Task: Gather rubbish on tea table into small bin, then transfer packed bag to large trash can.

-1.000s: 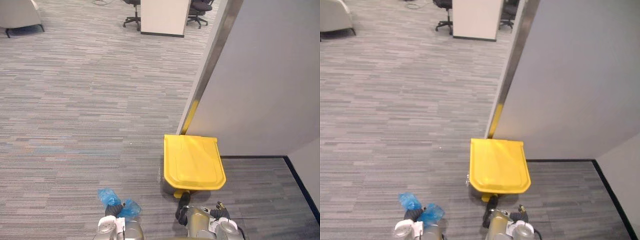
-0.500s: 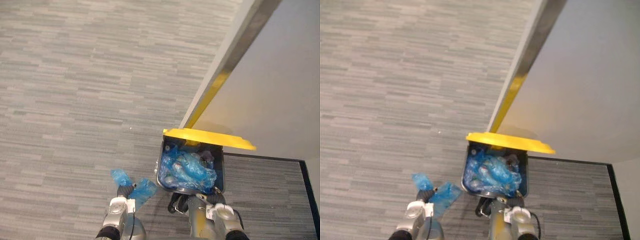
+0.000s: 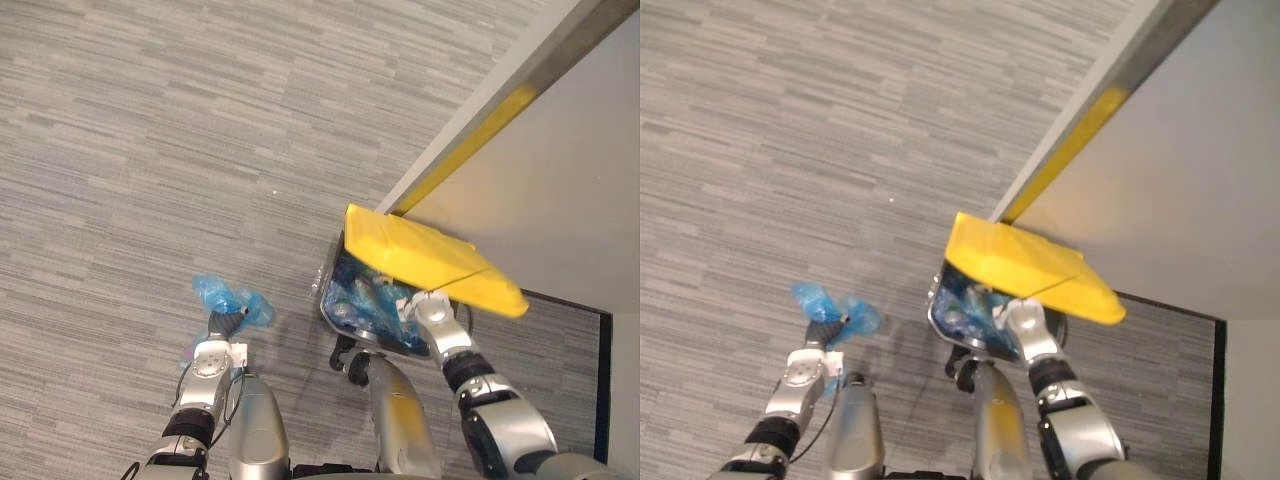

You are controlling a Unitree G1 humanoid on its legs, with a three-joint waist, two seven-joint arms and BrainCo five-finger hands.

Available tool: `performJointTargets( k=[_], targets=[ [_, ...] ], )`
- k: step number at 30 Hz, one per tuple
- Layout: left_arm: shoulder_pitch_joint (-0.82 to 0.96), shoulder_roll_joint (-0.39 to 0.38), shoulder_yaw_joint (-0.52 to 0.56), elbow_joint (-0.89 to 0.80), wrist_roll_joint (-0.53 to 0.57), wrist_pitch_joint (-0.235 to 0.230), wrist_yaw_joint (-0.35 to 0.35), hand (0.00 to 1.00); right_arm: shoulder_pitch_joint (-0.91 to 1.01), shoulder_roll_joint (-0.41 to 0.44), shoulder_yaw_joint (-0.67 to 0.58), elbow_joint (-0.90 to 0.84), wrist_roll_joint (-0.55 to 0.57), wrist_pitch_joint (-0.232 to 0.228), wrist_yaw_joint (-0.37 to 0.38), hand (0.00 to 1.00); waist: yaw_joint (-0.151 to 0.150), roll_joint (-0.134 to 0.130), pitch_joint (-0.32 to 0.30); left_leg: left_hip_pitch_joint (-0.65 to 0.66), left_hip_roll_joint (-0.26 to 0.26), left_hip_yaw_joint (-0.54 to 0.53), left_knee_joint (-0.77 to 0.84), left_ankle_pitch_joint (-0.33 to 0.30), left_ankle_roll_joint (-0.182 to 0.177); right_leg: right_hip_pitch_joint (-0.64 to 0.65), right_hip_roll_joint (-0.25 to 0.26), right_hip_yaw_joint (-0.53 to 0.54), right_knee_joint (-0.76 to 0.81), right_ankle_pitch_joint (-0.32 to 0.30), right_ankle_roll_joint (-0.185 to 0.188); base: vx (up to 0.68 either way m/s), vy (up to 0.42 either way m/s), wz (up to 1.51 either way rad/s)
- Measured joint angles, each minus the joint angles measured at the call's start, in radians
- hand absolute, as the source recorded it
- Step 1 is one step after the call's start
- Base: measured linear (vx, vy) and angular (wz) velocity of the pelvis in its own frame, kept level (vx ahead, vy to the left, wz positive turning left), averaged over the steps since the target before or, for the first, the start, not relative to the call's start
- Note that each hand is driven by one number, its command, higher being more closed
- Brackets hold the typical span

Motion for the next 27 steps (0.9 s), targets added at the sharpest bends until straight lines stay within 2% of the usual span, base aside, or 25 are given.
performJointTargets(
  k=[4, 8, 14, 19, 23, 27],
  targets=[
    [0.026, 0.025, -0.045, -0.108, -0.040, -0.016, -0.008, 1.00, -0.069, -0.050, -0.029, 0.000, 0.013, 0.006, -0.011, 0.00, 0.001, -0.003, 0.005, 0.009, -0.012, 0.023, 0.015, 0.004, -0.008, 0.001, -0.004, 0.026, 0.001, 0.013, -0.016, 0.05, 0.069, -0.13],
    [0.034, 0.028, -0.091, -0.201, -0.079, -0.031, -0.040, 1.00, -0.090, -0.105, -0.037, -0.001, 0.041, 0.006, -0.016, 0.00, -0.002, -0.004, 0.007, 0.014, -0.022, 0.042, 0.033, -0.010, 0.009, 0.006, -0.008, 0.050, -0.006, 0.024, -0.030, 0.02, 0.084, -0.11],
    [0.060, 0.027, -0.193, -0.369, -0.165, -0.035, -0.089, 1.00, -0.090, -0.118, -0.037, -0.008, 0.077, 0.006, -0.016, 0.00, -0.019, -0.002, 0.011, 0.019, -0.028, 0.050, 0.069, -0.035, 0.024, 0.023, -0.010, 0.063, -0.015, 0.039, -0.014, -0.03, 0.046, -0.04],
    [0.057, 0.020, -0.297, -0.535, -0.217, -0.062, -0.130, 1.00, -0.091, -0.131, -0.036, -0.031, 0.078, 0.004, -0.015, 0.00, -0.038, -0.001, 0.012, 0.015, -0.035, 0.051, 0.090, -0.043, 0.027, 0.024, -0.013, 0.071, -0.015, 0.044, -0.004, -0.03, 0.016, -0.04],
    [0.001, -0.014, -0.425, -0.638, -0.273, -0.070, -0.157, 1.00, -0.095, -0.156, -0.033, -0.031, 0.078, 0.005, -0.008, 0.00, -0.045, -0.001, 0.012, 0.014, -0.039, 0.056, 0.099, -0.044, 0.028, 0.024, -0.014, 0.078, -0.015, 0.050, -0.001, 0.00, 0.002, -0.01],
    [-0.087, -0.027, -0.490, -0.669, -0.274, -0.072, -0.156, 1.00, -0.132, -0.156, 0.006, -0.028, 0.089, 0.006, -0.005, 0.00, -0.055, 0.000, 0.012, 0.025, -0.041, 0.073, 0.100, -0.044, 0.028, 0.024, -0.013, 0.095, -0.017, 0.059, -0.003, -0.01, 0.009, -0.11]
  ],
)
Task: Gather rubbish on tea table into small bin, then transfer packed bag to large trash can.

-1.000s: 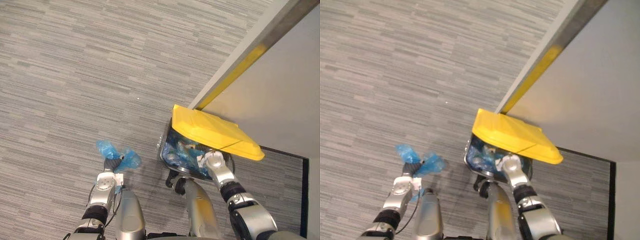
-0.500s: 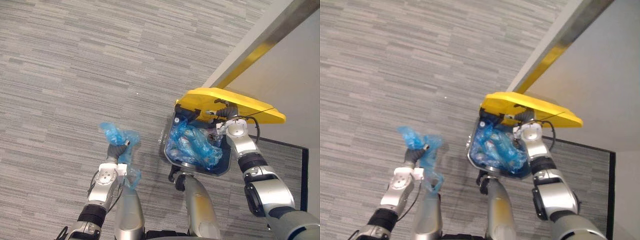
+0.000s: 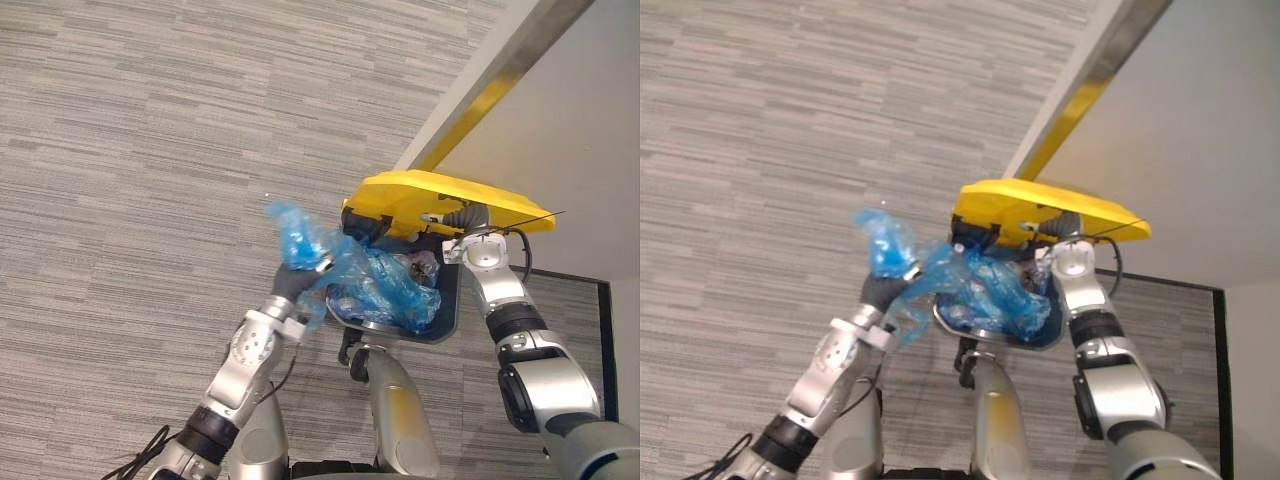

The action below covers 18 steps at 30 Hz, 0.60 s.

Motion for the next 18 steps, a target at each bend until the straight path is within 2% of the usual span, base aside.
performJointTargets(
  k=[7, 12, 16, 18],
  targets=[
    [-0.283, -0.039, -0.052, 0.075, 0.025, -0.008, 0.047, 1.00, -0.048, 0.001, 0.056, 0.004, 0.007, 0.001, 0.007, 0.00, -0.022, 0.000, 0.000, -0.002, -0.008, 0.025, 0.006, 0.001, 0.002, 0.002, 0.008, 0.027, -0.045, 0.043, -0.001, -0.03, 0.023, -0.12],
    [-0.390, -0.036, -0.046, 0.263, 0.123, -0.001, 0.096, 1.00, -0.103, 0.000, 0.079, 0.004, 0.007, 0.007, 0.009, 0.00, -0.049, 0.011, 0.007, -0.039, -0.007, 0.036, 0.025, -0.001, 0.006, -0.011, 0.018, 0.036, -0.095, 0.080, 0.006, -0.02, 0.030, -0.08],
    [-0.429, -0.022, -0.045, 0.414, 0.171, 0.013, 0.111, 1.00, -0.123, -0.007, 0.079, 0.000, 0.007, 0.005, 0.008, 0.00, -0.054, 0.013, 0.009, -0.076, -0.001, 0.036, 0.037, -0.002, 0.007, -0.034, 0.027, 0.037, -0.115, 0.097, 0.002, -0.01, 0.011, -0.03],
    [-0.478, -0.020, -0.047, 0.526, 0.207, 0.038, 0.110, 1.00, -0.139, -0.019, 0.079, -0.002, 0.008, 0.004, 0.008, 0.00, -0.056, 0.014, 0.014, -0.119, 0.006, 0.036, 0.056, -0.004, 0.009, -0.066, 0.030, 0.035, -0.121, 0.105, 0.006, 0.00, 0.000, 0.00]
  ],
)
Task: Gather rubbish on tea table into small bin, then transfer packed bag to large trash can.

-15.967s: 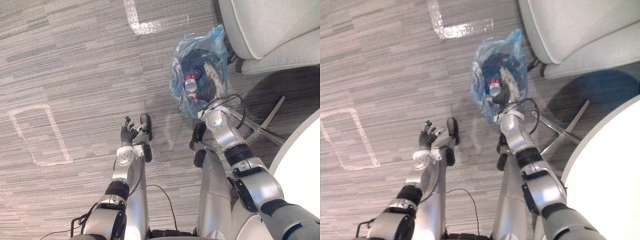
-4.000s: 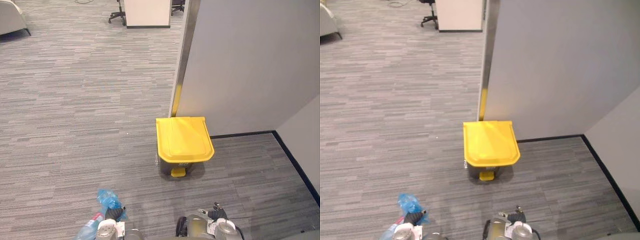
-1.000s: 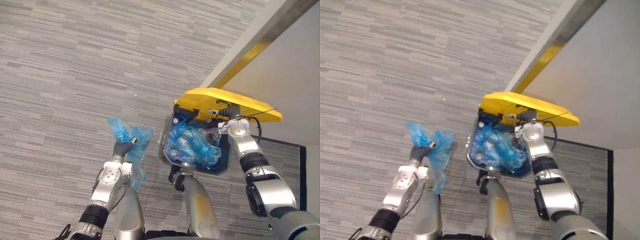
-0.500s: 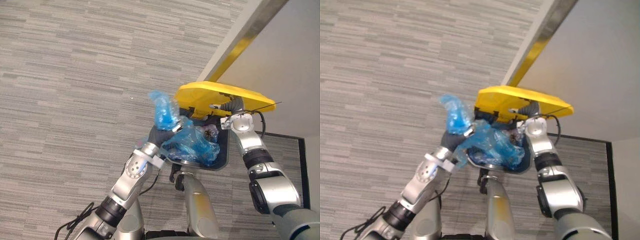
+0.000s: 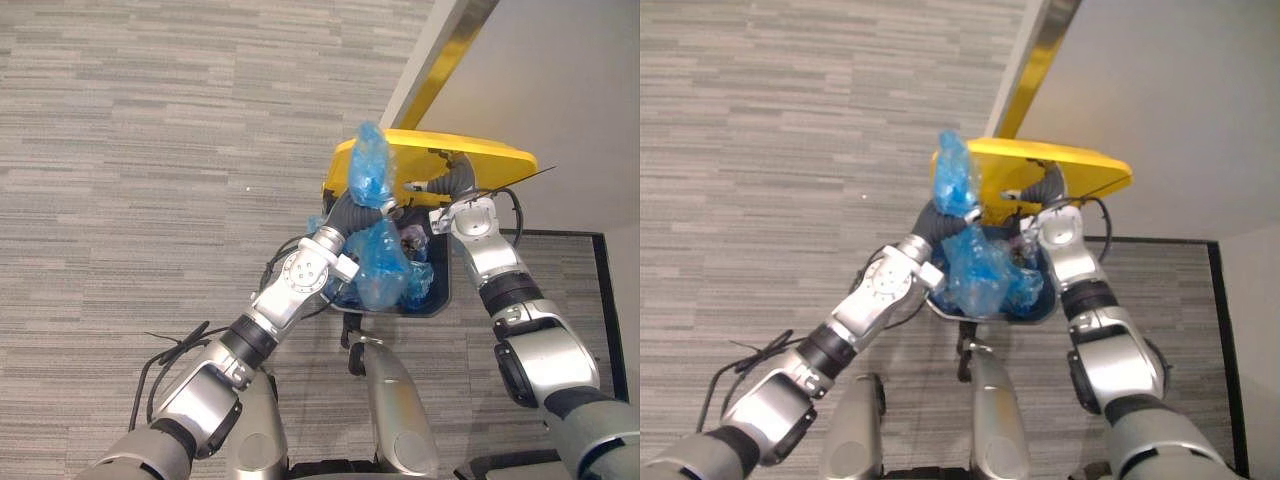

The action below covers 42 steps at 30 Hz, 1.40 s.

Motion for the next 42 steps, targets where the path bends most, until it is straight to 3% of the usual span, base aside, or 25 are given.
performJointTargets(
  k=[9, 10, 20, 31, 40, 42],
  targets=[
    [-0.122, -0.009, -0.014, 0.277, 0.097, 0.053, -0.013, 1.00, -0.039, 0.037, 0.032, -0.011, 0.022, 0.000, -0.001, 0.00, -0.001, -0.005, 0.048, -0.125, 0.032, 0.006, 0.057, -0.019, -0.006, -0.103, 0.028, 0.001, -0.006, 0.020, -0.008, 0.02, -0.004, -0.07],
    [-0.128, -0.011, -0.014, 0.287, 0.116, 0.054, -0.014, 0.00, -0.039, 0.053, 0.040, -0.041, 0.022, 0.002, -0.001, 0.00, -0.001, -0.005, 0.048, -0.140, 0.041, 0.008, 0.070, -0.023, -0.011, -0.116, 0.034, 0.001, -0.002, 0.020, -0.008, 0.04, -0.017, -0.10],
    [-0.162, -0.075, 0.027, 0.321, 0.268, 0.087, 0.009, 0.00, -0.039, 0.112, 0.067, -0.187, 0.038, 0.003, -0.018, 0.00, 0.001, -0.004, 0.048, -0.196, 0.073, 0.021, 0.127, -0.053, -0.011, -0.171, 0.043, 0.003, 0.035, 0.015, -0.015, 0.01, -0.011, -0.05],
    [-0.127, -0.083, 0.081, 0.322, 0.252, 0.091, 0.024, 0.00, -0.038, 0.141, 0.098, -0.236, 0.037, 0.003, -0.012, 0.00, 0.008, -0.004, 0.045, -0.148, 0.082, 0.048, 0.112, -0.050, -0.016, -0.149, 0.052, 0.019, 0.042, 0.014, -0.017, -0.01, -0.026, -0.05],
    [-0.059, -0.073, 0.110, 0.320, 0.248, 0.091, 0.027, 0.00, 0.036, 0.161, 0.098, -0.204, 0.015, 0.001, -0.006, 0.00, 0.023, -0.003, -0.026, -0.114, 0.070, 0.049, 0.065, -0.027, -0.020, -0.127, 0.045, 0.021, 0.030, 0.013, -0.019, 0.00, -0.020, 0.03],
    [-0.033, -0.038, 0.110, 0.303, 0.249, 0.090, 0.027, 0.00, 0.076, 0.164, 0.097, -0.187, 0.005, 0.001, 0.000, 0.00, 0.026, -0.003, -0.031, -0.093, 0.066, 0.041, 0.060, -0.023, -0.024, -0.102, 0.045, 0.013, 0.030, 0.010, -0.023, 0.00, -0.015, 0.08]
  ],
)
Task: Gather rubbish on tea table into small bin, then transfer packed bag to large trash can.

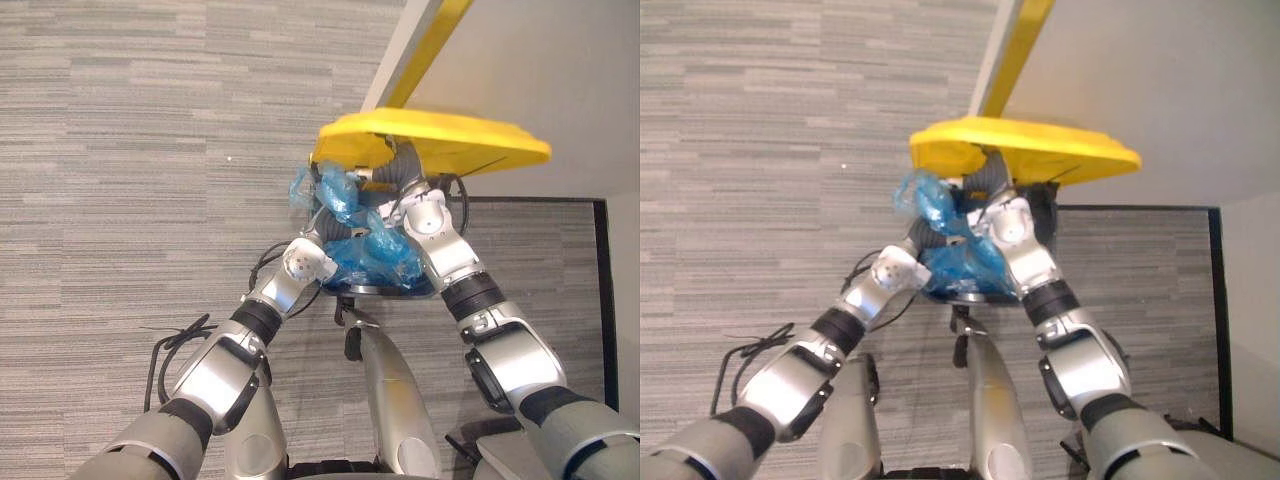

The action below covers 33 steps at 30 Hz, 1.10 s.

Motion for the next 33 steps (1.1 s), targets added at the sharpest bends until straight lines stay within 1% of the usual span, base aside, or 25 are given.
performJointTargets(
  k=[2, 4, 6, 7, 9, 10, 13, 14, 15, 17, 18, 20, 21, 22, 23, 24, 25, 26, 27, 28, 29, 30, 31, 32, 33],
  targets=[
    [0.039, 0.026, 0.014, -0.034, 0.000, 0.000, 0.000, 0.00, 0.039, -0.002, -0.004, 0.005, -0.028, 0.000, 0.001, 0.00, 0.000, 0.000, -0.002, 0.016, -0.007, -0.011, -0.012, 0.008, -0.001, 0.019, -0.006, -0.008, 0.000, -0.004, -0.005, -0.02, -0.008, 0.19],
    [0.097, 0.056, 0.044, -0.087, -0.001, -0.003, -0.001, 0.00, 0.079, -0.010, -0.006, 0.022, -0.029, -0.001, 0.003, 0.00, 0.007, 0.001, -0.003, 0.036, -0.017, -0.015, -0.027, 0.018, 0.001, 0.036, -0.014, -0.010, -0.002, -0.006, -0.006, -0.03, -0.021, 0.18],
    [0.188, 0.121, 0.090, -0.150, -0.003, -0.014, -0.003, 0.00, 0.140, -0.025, -0.014, 0.039, -0.039, -0.001, 0.016, 0.00, 0.020, 0.001, -0.006, 0.057, -0.023, -0.020, -0.046, 0.024, 0.007, 0.058, -0.018, -0.013, -0.012, -0.006, -0.005, -0.05, -0.028, 0.08],
    [0.205, 0.131, 0.098, -0.158, -0.003, -0.016, -0.005, 0.00, 0.152, -0.030, -0.019, 0.039, -0.047, -0.001, 0.020, 0.00, 0.022, 0.001, -0.006, 0.061, -0.025, -0.021, -0.050, 0.025, 0.009, 0.062, -0.019, -0.014, -0.013, -0.006, -0.005, -0.05, -0.027, 0.09],
    [0.319, 0.185, 0.162, -0.210, -0.026, -0.022, -0.018, 0.00, 0.215, -0.063, -0.036, 0.042, -0.071, -0.001, 0.031, 0.00, 0.030, 0.004, -0.006, 0.094, -0.033, -0.026, -0.073, 0.033, 0.012, 0.091, -0.028, -0.019, -0.016, -0.010, 0.001, -0.04, -0.024, 0.12],
    [0.336, 0.194, 0.176, -0.216, -0.029, -0.022, -0.022, 0.00, 0.224, -0.068, -0.040, 0.042, -0.072, -0.001, 0.033, 0.00, 0.031, 0.004, -0.006, 0.099, -0.034, -0.027, -0.076, 0.035, 0.014, 0.096, -0.029, -0.021, -0.017, -0.010, 0.002, -0.03, -0.017, 0.13],
    [0.458, 0.240, 0.260, -0.234, -0.082, -0.022, -0.044, 0.00, 0.293, -0.106, -0.084, 0.042, -0.100, -0.001, 0.051, 0.00, 0.037, 0.010, -0.003, 0.133, -0.046, -0.033, -0.096, 0.043, 0.020, 0.130, -0.040, -0.027, -0.021, -0.017, 0.012, -0.02, 0.000, 0.10],
    [0.507, 0.255, 0.293, -0.234, -0.084, -0.023, -0.052, 0.00, 0.319, -0.115, -0.100, 0.043, -0.106, -0.001, 0.062, 0.00, 0.041, 0.013, -0.002, 0.149, -0.047, -0.035, -0.098, 0.043, 0.020, 0.146, -0.042, -0.029, -0.020, -0.018, 0.012, -0.01, 0.017, 0.05],
    [0.518, 0.258, 0.300, -0.234, -0.084, -0.022, -0.055, 0.00, 0.325, -0.116, -0.102, 0.042, -0.106, -0.001, 0.064, 0.00, 0.041, 0.014, -0.002, 0.152, -0.047, -0.035, -0.098, 0.043, 0.020, 0.149, -0.042, -0.030, -0.019, -0.018, 0.012, -0.01, 0.023, 0.07],
    [0.601, 0.270, 0.343, -0.205, -0.087, -0.024, -0.075, 0.00, 0.370, -0.132, -0.103, 0.043, -0.108, -0.001, 0.078, 0.00, 0.045, 0.019, 0.000, 0.186, -0.052, -0.041, -0.096, 0.043, 0.021, 0.181, -0.050, -0.034, -0.007, -0.025, 0.018, 0.00, 0.027, 0.09],
    [0.613, 0.270, 0.348, -0.191, -0.086, -0.024, -0.077, 0.00, 0.377, -0.133, -0.103, 0.043, -0.108, -0.001, 0.080, 0.00, 0.045, 0.020, 0.001, 0.192, -0.053, -0.041, -0.096, 0.043, 0.021, 0.188, -0.051, -0.034, -0.006, -0.026, 0.020, -0.03, 0.052, 0.07],
    [0.651, 0.264, 0.355, -0.105, -0.081, -0.021, -0.080, 0.00, 0.405, -0.130, -0.103, 0.051, -0.117, -0.001, 0.088, 0.00, 0.050, 0.021, 0.001, 0.216, -0.065, -0.040, -0.086, 0.040, 0.026, 0.206, -0.061, -0.030, 0.013, -0.033, 0.030, -0.05, 0.059, 0.03],
    [0.660, 0.246, 0.377, -0.051, -0.080, -0.021, -0.083, 0.00, 0.419, -0.122, -0.106, 0.061, -0.128, -0.002, 0.091, 0.00, 0.051, 0.021, 0.002, 0.224, -0.071, -0.038, -0.076, 0.036, 0.032, 0.216, -0.068, -0.027, 0.019, -0.035, 0.032, -0.09, 0.093, -0.06],
    [0.673, 0.209, 0.419, 0.020, -0.080, -0.018, -0.091, 0.00, 0.440, -0.097, -0.132, 0.070, -0.139, -0.003, 0.097, 0.00, 0.057, 0.021, 0.002, 0.234, -0.081, -0.028, -0.064, 0.035, 0.034, 0.222, -0.075, -0.014, 0.022, -0.033, 0.032, -0.10, 0.100, -0.11],
    [0.683, 0.188, 0.440, 0.054, -0.081, -0.016, -0.092, 0.00, 0.454, -0.080, -0.143, 0.070, -0.140, -0.004, 0.097, 0.00, 0.058, 0.020, 0.002, 0.236, -0.087, -0.018, -0.058, 0.033, 0.038, 0.222, -0.081, -0.005, 0.022, -0.029, 0.037, -0.10, 0.092, -0.17],
    [0.688, 0.178, 0.448, 0.067, -0.081, -0.015, -0.092, 0.00, 0.461, -0.072, -0.146, 0.070, -0.140, -0.004, 0.097, 0.00, 0.058, 0.020, 0.002, 0.239, -0.090, -0.013, -0.056, 0.032, 0.041, 0.222, -0.082, 0.000, 0.022, -0.028, 0.038, -0.09, 0.081, -0.29],
    [0.710, 0.147, 0.469, 0.104, -0.081, -0.011, -0.092, 0.00, 0.495, -0.043, -0.150, 0.070, -0.143, -0.005, 0.099, 0.00, 0.060, 0.017, 0.003, 0.252, -0.096, 0.011, -0.050, 0.025, 0.053, 0.226, -0.084, 0.016, 0.016, -0.019, 0.049, -0.12, 0.105, -0.36],
    [0.728, 0.129, 0.471, 0.126, -0.081, -0.004, -0.090, 0.00, 0.529, -0.021, -0.152, 0.071, -0.146, -0.005, 0.100, 0.00, 0.057, 0.017, 0.004, 0.258, -0.098, 0.023, -0.040, 0.024, 0.054, 0.233, -0.086, 0.018, 0.005, -0.006, 0.048, -0.16, 0.127, -0.40],
    [0.741, 0.110, 0.471, 0.144, -0.081, 0.004, -0.091, 0.00, 0.586, 0.001, -0.153, 0.071, -0.146, -0.005, 0.106, 0.00, 0.052, 0.015, 0.003, 0.262, -0.099, 0.033, -0.029, 0.025, 0.056, 0.244, -0.086, 0.024, -0.017, 0.002, 0.054, -0.14, 0.104, -0.23],
    [0.744, 0.104, 0.471, 0.147, -0.081, 0.006, -0.091, 0.00, 0.608, 0.008, -0.156, 0.074, -0.147, -0.005, 0.108, 0.00, 0.051, 0.013, 0.004, 0.264, -0.099, 0.034, -0.029, 0.027, 0.058, 0.250, -0.087, 0.023, -0.028, -0.004, 0.062, -0.15, 0.064, -0.20],
    [0.754, 0.086, 0.473, 0.148, -0.081, 0.009, -0.090, 0.00, 0.651, 0.028, -0.164, 0.090, -0.147, -0.005, 0.113, 0.00, 0.051, 0.014, 0.003, 0.270, -0.080, 0.041, -0.055, 0.041, 0.072, 0.246, -0.093, 0.009, -0.011, -0.046, 0.098, -0.15, -0.006, -0.12],
    [0.762, 0.070, 0.489, 0.162, -0.080, 0.015, -0.089, 0.00, 0.699, 0.063, -0.183, 0.145, -0.152, -0.005, 0.116, 0.00, 0.042, 0.009, -0.002, 0.279, -0.075, 0.044, -0.099, 0.075, 0.064, 0.207, -0.109, 0.004, 0.179, -0.064, 0.025, -0.13, -0.046, -0.09],
    [0.761, 0.067, 0.497, 0.169, -0.080, 0.020, -0.089, 0.00, 0.712, 0.072, -0.190, 0.167, -0.157, -0.004, 0.117, 0.00, 0.037, 0.002, -0.006, 0.284, -0.074, 0.044, -0.115, 0.087, 0.056, 0.203, -0.111, 0.006, 0.247, -0.076, 0.012, -0.09, -0.099, 0.03],
    [0.764, 0.068, 0.516, 0.174, -0.080, 0.031, -0.086, 0.00, 0.762, 0.115, -0.241, 0.214, -0.169, -0.001, 0.121, 0.00, 0.032, -0.015, -0.030, 0.306, -0.069, 0.050, -0.166, 0.116, 0.048, 0.215, -0.118, 0.014, 0.420, -0.128, -0.001, 0.03, -0.168, -0.05],
    [0.781, 0.067, 0.538, 0.174, -0.080, 0.042, -0.084, 0.00, 0.791, 0.137, -0.295, 0.237, -0.184, -0.001, 0.115, 0.00, 0.031, -0.036, -0.063, 0.313, -0.066, 0.062, -0.192, 0.127, 0.039, 0.271, -0.126, 0.029, 0.494, -0.208, 0.012, 0.05, -0.148, -0.14]
  ],
)
